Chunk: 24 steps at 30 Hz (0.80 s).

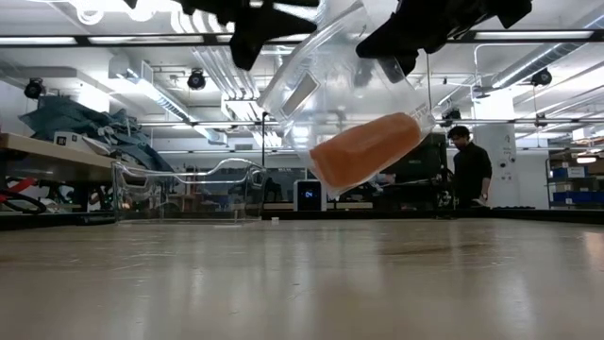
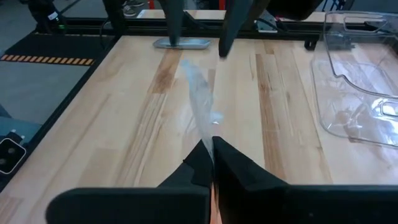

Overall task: Roll bandage
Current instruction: Close the transparent zip bag

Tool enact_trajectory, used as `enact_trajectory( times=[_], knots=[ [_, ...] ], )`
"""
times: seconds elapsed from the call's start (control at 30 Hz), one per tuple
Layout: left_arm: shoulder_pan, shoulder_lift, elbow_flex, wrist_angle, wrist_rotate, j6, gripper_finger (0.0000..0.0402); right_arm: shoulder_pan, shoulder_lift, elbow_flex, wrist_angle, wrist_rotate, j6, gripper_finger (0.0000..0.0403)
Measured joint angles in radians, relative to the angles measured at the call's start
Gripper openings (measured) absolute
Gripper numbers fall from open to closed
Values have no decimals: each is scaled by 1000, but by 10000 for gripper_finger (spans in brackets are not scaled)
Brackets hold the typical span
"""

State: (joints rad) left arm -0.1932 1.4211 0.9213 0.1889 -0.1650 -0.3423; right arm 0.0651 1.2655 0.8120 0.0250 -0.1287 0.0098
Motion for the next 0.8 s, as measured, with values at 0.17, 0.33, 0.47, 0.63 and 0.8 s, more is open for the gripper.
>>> enact_trajectory(
  times=[0.17,0.33,0.47,0.63,0.8],
  knots=[
    [0,19,0,119,-1,72,151,0,0,0,0,0,2,0],
    [0,38,0,137,-64,110,166,0,0,0,0,0,4,0],
    [1,74,0,198,-70,158,168,0,0,0,0,2,17,0],
    [0,99,0,235,-92,212,160,0,0,0,-8,24,17,0],
    [1,100,0,236,-124,256,150,0,0,0,-23,21,-2,0]
  ],
)
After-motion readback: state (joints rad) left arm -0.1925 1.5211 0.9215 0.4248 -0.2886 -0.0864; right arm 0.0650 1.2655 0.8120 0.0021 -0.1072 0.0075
